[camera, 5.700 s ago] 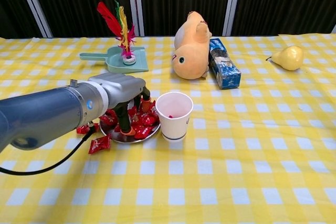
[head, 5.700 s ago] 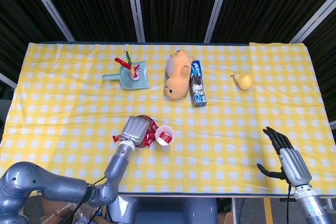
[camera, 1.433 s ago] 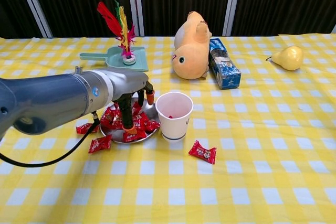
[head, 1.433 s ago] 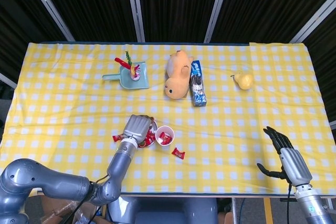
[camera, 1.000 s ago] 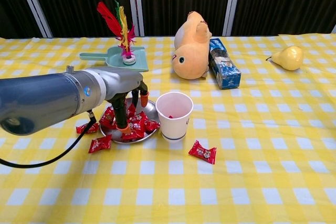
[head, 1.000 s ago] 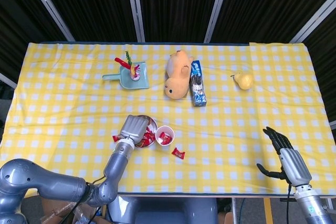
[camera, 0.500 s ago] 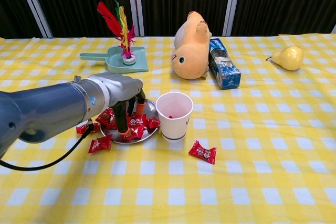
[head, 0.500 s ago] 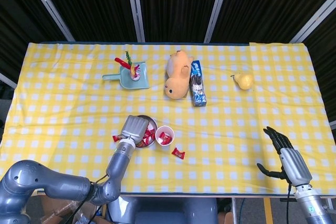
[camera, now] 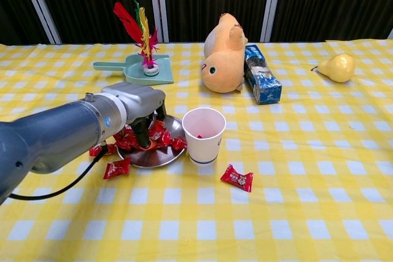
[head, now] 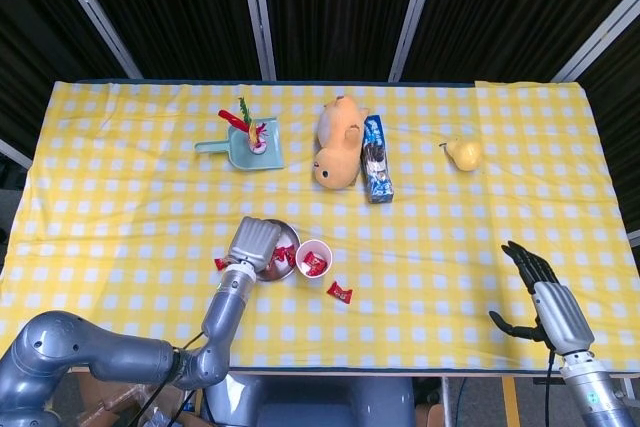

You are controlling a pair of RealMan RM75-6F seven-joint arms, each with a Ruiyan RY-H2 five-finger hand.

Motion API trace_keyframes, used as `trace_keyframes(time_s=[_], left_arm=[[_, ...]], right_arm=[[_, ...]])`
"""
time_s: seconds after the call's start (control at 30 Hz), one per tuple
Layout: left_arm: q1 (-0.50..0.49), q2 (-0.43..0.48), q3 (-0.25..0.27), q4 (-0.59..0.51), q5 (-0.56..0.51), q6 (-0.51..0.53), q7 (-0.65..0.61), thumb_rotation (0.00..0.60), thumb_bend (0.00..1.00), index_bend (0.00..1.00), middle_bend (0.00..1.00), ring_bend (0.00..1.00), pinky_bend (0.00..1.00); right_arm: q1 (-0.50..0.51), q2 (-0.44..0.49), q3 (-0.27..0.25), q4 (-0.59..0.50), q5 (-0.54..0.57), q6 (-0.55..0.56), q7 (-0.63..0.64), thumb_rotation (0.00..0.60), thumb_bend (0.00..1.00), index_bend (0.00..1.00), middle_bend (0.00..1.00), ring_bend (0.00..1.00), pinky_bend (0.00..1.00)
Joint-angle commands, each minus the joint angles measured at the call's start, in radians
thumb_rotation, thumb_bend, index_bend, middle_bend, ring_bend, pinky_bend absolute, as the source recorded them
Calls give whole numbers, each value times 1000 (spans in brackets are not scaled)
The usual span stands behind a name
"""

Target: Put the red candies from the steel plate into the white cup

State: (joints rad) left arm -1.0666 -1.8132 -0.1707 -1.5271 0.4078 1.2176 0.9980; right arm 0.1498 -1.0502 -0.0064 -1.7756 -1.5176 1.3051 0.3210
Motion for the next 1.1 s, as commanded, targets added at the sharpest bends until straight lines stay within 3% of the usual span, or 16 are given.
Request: trace_keyframes(time_s=[0.03,0.63,0.83,1.1], left_arm=[[4,20,-15,-21,10,10,-2,600,403,592,673,931,987],[-27,166,-141,-295,56,76,25,600,403,590,672,931,987],[-65,150,-157,-339,36,86,54,600,403,590,672,931,987],[-110,82,-142,-307,-11,94,92,600,403,587,672,931,987]], right_arm=[[0,1,0,0,0,0,0,600,327,0,0,0,0],[-2,1,0,-1,-1,3,-2,600,327,0,0,0,0],[-1,2,1,-2,1,1,1,600,327,0,0,0,0],[-1,4,1,-1,-1,0,9,600,327,0,0,0,0]])
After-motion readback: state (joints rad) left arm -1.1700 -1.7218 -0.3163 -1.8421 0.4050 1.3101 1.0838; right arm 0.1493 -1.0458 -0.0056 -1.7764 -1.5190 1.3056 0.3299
